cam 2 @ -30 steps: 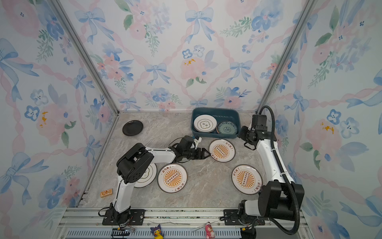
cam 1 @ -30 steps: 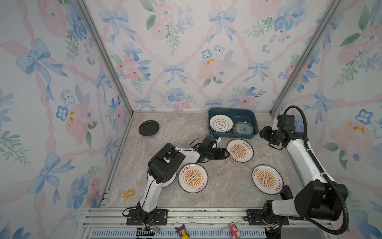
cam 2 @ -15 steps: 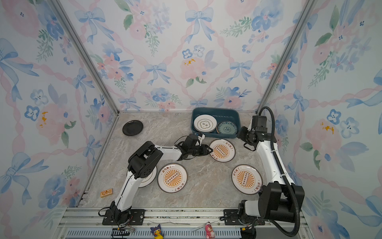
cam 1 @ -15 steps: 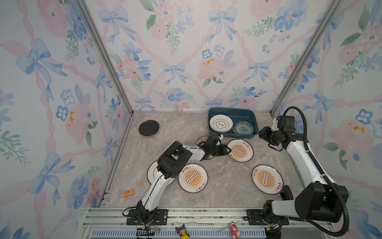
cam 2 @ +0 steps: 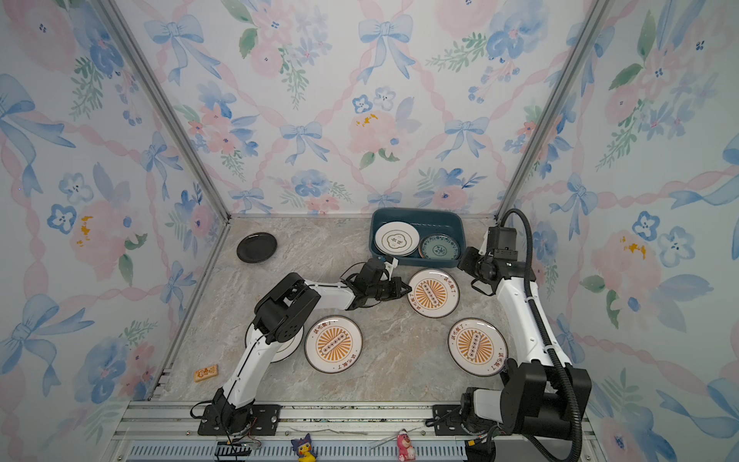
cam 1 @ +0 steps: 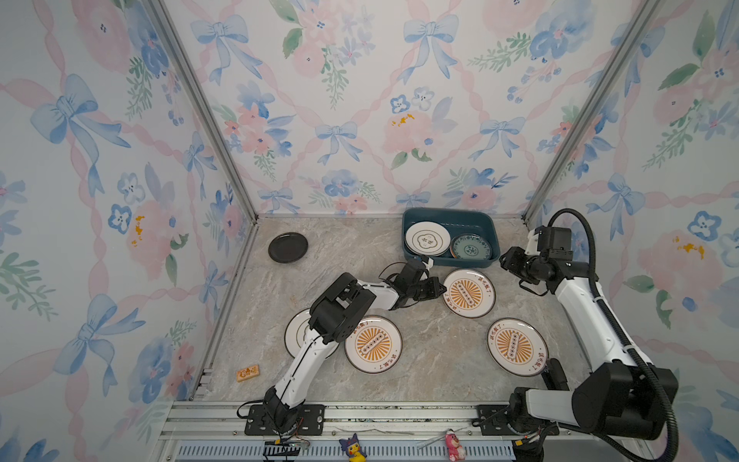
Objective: Place the plates into the plastic bin on the countertop
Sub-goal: 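Grasp the sunburst plate edge with the left gripper and tilt it up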
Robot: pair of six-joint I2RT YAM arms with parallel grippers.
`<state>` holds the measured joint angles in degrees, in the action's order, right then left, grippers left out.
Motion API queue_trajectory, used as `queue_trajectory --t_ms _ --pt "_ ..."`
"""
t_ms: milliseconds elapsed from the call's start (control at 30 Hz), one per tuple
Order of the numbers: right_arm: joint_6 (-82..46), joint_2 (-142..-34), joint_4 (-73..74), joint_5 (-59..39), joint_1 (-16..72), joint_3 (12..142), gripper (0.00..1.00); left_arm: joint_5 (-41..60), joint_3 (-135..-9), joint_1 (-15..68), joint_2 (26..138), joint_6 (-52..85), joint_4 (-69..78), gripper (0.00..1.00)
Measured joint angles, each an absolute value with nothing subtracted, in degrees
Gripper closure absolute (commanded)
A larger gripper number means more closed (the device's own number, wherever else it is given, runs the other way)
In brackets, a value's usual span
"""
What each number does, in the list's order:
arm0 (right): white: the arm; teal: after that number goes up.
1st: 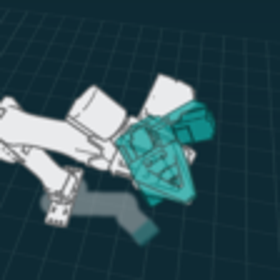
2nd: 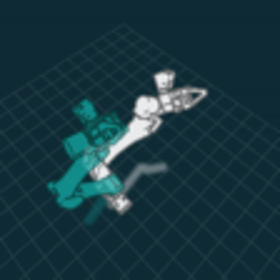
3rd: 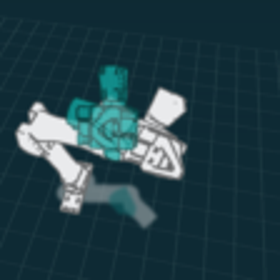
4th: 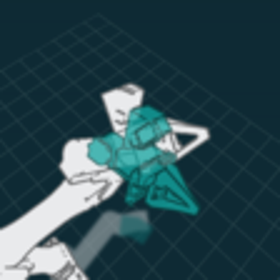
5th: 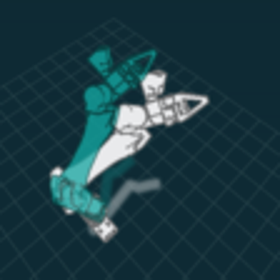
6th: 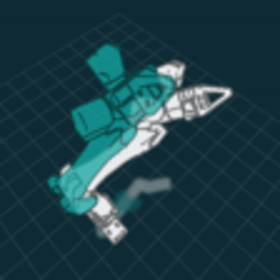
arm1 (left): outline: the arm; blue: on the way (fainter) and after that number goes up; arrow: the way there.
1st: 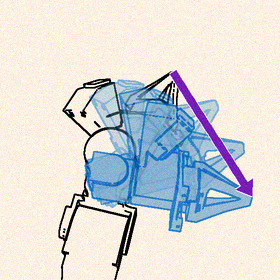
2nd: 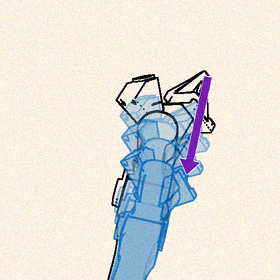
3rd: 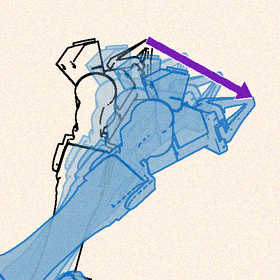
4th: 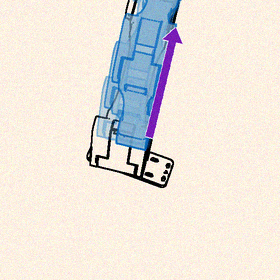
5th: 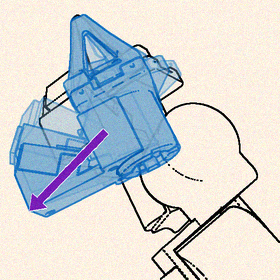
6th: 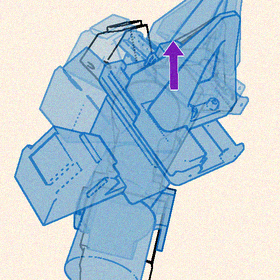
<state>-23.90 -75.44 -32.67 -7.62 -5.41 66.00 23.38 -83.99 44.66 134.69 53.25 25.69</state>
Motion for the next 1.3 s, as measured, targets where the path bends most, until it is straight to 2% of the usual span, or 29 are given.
queue_trajectory --t_ms 133,367,500,700,967,1100,1233,1300 --pt "-23.7 -74.5 -31.9 -9.3 -5.2 64.3 0.45 23.4 -82.8 44.7 133.6 53.1 25.8 1.00" --pt "-21.9 -71.4 -29.5 -16.7 -5.1 58.3 0.27 24.9 -73.0 43.3 125.3 50.3 23.6 1.00" --pt "-21.6 -70.2 -27.4 -21.0 -4.8 54.4 0.13 26.4 -65.3 40.2 118.3 47.9 21.7 1.00" --pt "-22.5 -69.8 -21.4 -27.8 -3.1 49.1 0.06 29.4 -55.9 33.6 107.3 45.5 19.1 1.00" --pt "-24.6 -73.2 -10.6 -34.7 5.4 45.3 0.07 35.6 -51.3 29.4 96.0 44.1 19.1 1.00" --pt "-26.2 -74.8 -6.6 -36.4 8.1 44.7 0.11 37.7 -50.4 28.7 94.1 44.1 19.1 1.00" --pt "-27.6 -76.3 -3.1 -38.3 9.6 44.7 0.27 38.9 -50.3 28.3 93.8 44.1 19.1 1.00" --pt "-28.4 -77.2 -1.5 -39.6 10.3 44.7 0.42 39.3 -50.3 28.2 93.8 44.1 19.1 1.00"
